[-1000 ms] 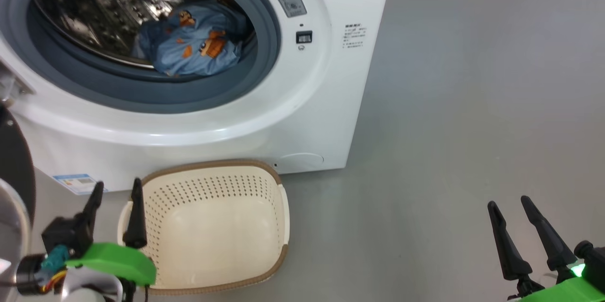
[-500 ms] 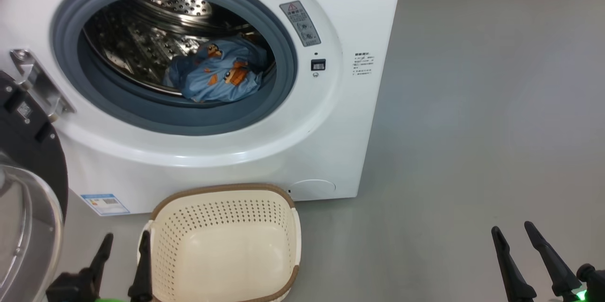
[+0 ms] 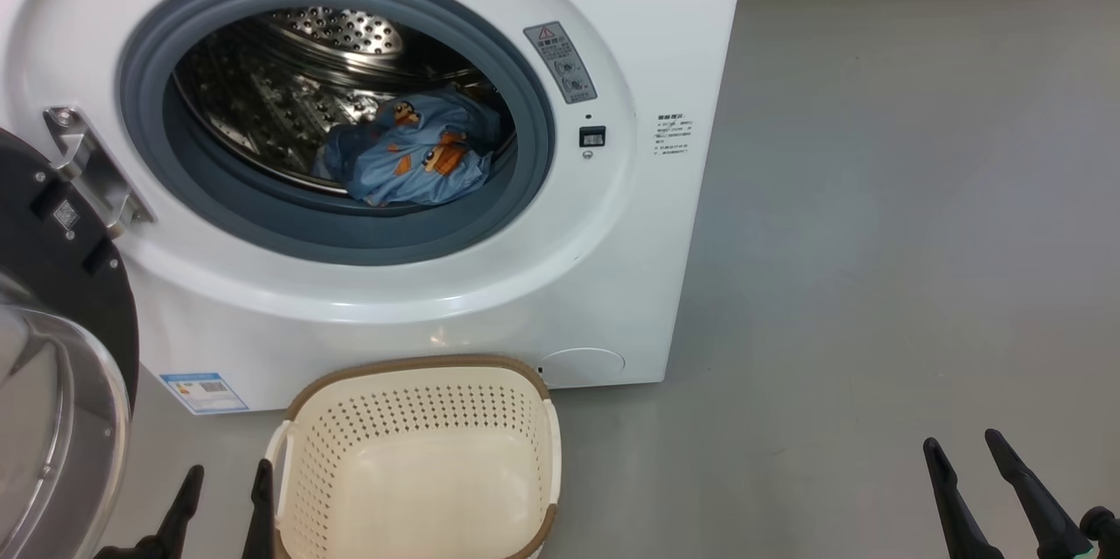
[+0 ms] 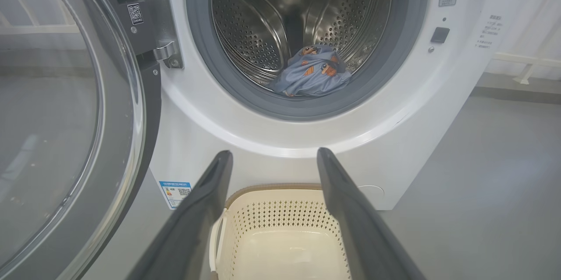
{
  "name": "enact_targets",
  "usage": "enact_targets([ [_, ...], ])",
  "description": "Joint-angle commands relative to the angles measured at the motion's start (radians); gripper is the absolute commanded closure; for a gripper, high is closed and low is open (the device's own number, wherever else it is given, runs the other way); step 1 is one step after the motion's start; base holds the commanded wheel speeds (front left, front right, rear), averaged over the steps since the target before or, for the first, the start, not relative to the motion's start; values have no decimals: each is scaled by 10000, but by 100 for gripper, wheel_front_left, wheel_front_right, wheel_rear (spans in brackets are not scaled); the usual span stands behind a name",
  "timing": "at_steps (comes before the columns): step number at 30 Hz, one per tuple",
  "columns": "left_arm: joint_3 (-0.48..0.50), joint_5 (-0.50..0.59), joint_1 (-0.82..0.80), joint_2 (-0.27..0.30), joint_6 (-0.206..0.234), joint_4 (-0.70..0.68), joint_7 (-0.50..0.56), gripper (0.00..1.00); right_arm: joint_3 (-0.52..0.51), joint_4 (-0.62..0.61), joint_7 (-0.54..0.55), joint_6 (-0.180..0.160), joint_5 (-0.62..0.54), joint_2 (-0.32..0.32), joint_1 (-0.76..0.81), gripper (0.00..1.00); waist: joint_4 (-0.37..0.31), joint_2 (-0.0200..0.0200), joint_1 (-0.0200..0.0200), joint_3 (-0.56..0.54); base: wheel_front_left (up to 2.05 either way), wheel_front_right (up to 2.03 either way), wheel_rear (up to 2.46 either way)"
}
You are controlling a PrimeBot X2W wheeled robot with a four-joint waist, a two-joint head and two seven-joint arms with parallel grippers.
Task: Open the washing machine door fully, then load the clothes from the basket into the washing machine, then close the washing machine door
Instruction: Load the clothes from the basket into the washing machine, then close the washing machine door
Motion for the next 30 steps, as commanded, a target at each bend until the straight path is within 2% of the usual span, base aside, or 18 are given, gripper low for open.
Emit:
enact_targets([
  [1,334,-83,-49,153,81,-324,-55,0,168,-258,-48,27,-66,-224,-91,0,11,0,0,-2,0,0,0],
  [13,287,-75,11,153,173,-489,-55,0,185,-289,-48,27,-85,-193,-104,0,11,0,0,-1,-15,15,0],
  [30,177,-188,140,153,45,-718,-55,0,209,-255,-48,27,-54,-227,-129,0,60,0,0,-15,-107,107,0],
])
